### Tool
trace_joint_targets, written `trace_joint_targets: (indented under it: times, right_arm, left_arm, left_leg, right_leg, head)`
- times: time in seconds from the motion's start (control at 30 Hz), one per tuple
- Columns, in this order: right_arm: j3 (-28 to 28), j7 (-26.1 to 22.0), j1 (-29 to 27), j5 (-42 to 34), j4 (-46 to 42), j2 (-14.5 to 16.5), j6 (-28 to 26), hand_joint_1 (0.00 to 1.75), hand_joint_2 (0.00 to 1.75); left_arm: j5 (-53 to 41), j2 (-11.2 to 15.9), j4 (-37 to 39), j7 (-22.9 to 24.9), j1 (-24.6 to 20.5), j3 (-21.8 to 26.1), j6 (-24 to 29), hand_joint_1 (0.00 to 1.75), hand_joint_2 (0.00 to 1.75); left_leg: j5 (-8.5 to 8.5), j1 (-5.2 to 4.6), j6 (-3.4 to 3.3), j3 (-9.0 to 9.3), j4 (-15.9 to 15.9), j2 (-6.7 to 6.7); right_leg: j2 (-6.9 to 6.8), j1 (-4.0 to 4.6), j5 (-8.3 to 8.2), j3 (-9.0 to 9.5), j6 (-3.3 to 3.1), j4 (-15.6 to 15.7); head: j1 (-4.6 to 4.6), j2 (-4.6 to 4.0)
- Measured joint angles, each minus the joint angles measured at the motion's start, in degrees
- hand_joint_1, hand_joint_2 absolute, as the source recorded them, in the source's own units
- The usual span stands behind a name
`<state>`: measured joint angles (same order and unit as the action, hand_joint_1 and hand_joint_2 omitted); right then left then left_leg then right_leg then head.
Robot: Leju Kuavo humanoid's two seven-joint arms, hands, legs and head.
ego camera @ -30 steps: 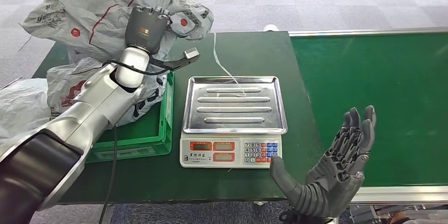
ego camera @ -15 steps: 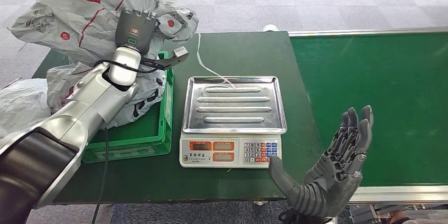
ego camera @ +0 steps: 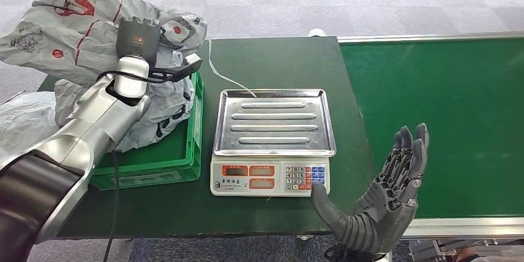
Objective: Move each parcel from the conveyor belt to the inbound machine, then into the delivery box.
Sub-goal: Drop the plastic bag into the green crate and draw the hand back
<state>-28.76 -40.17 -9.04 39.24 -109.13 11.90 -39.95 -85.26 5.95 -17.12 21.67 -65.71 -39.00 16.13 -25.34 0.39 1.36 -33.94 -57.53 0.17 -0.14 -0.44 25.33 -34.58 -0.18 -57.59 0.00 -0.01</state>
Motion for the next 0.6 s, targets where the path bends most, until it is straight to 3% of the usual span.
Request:
trace_joint_targets:
  times: [0.03,0.13,0.17,0.23,0.37,0.47,0.6]
  right_arm:
    - [0.0,0.0,0.0,0.2,0.0,0.0,0.0,0.0,1.75]
    - [0.0,0.0,0.0,0.5,0.0,0.0,0.0,0.0,1.75]
    - [0.0,0.0,0.0,0.5,0.0,0.0,0.0,0.0,1.75]
    - [0.0,0.0,0.0,0.6,0.0,0.0,0.0,0.0,1.75]
    - [0.0,0.0,-0.1,1.1,0.0,0.0,0.0,0.0,1.75]
    - [0.0,0.0,-0.3,1.5,0.0,0.1,0.0,0.0,1.75]
    - [0.3,0.0,-0.6,2.1,0.0,0.3,0.0,0.0,1.75]
  left_arm:
    - [0.0,0.0,0.0,-0.1,0.1,0.4,-0.1,1.51,1.75]
    - [0.0,0.0,0.1,-0.5,0.6,1.5,-0.2,0.2,1.75]
    - [0.0,0.0,0.1,-0.6,0.7,1.7,-0.3,0.0,1.75]
    - [0.0,0.0,0.1,-1.2,0.9,2.3,-0.5,0.0,1.75]
    - [0.1,-0.6,-0.1,-2.2,1.4,4.1,-0.6,0.0,0.0]
    - [0.4,-1.1,-0.7,-2.8,2.1,6.1,0.9,0.0,0.0]
    - [1.7,-1.5,-2.5,-3.8,3.2,10.3,8.0,0.0,0.0]
  left_leg:
    - [0.0,0.0,0.0,0.0,0.0,0.0]
    - [0.0,0.0,0.0,0.0,0.0,0.0]
    - [0.0,0.0,0.0,0.0,0.0,0.0]
    - [0.0,0.0,0.0,0.0,0.0,0.0]
    - [0.0,0.0,0.0,0.01,0.0,0.0]
    - [0.0,0.0,0.0,0.0,0.0,0.0]
    - [0.0,-0.01,0.0,0.0,0.0,0.0]
  right_leg:
    - [0.0,0.0,0.0,0.0,0.0,0.0]
    - [0.01,0.0,0.0,-0.01,0.0,0.0]
    - [0.01,0.0,0.0,-0.01,0.0,0.0]
    - [0.01,0.0,0.0,-0.02,0.0,0.0]
    - [0.01,0.0,0.0,-0.03,0.0,0.0]
    - [0.0,0.0,0.0,-0.02,0.0,0.0]
    - [0.01,-0.01,0.0,-0.02,0.0,0.0]
  head:
    - [0.0,0.0]
    - [0.0,-0.01]
    - [0.0,-0.01]
    - [0.0,-0.01]
    - [0.0,-0.01]
    - [-0.01,-0.01]
    - [0.0,0.0]
